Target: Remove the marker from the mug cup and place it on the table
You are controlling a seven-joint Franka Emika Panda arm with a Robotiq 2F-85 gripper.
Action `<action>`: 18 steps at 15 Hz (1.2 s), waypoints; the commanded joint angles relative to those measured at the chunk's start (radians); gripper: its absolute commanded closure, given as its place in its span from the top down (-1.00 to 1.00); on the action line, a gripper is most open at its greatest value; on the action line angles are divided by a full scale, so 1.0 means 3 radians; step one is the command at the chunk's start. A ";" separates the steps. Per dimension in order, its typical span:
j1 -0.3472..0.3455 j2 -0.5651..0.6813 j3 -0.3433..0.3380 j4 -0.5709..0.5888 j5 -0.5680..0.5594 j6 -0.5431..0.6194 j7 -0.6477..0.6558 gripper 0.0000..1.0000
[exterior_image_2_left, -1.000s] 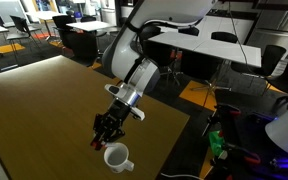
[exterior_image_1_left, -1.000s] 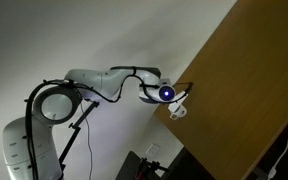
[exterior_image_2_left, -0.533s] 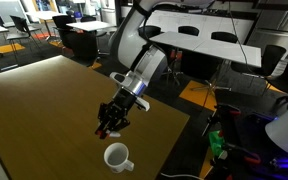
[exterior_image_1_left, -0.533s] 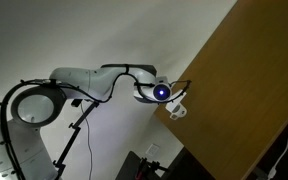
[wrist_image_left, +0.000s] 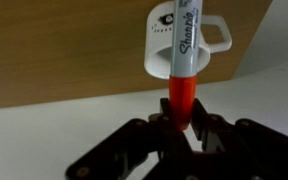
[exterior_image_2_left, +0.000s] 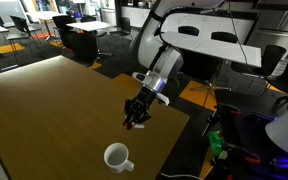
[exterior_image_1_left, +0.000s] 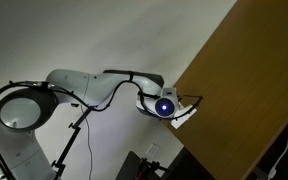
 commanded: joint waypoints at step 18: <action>0.0195 0.0543 -0.0300 0.0627 -0.1160 0.1115 0.1427 -0.88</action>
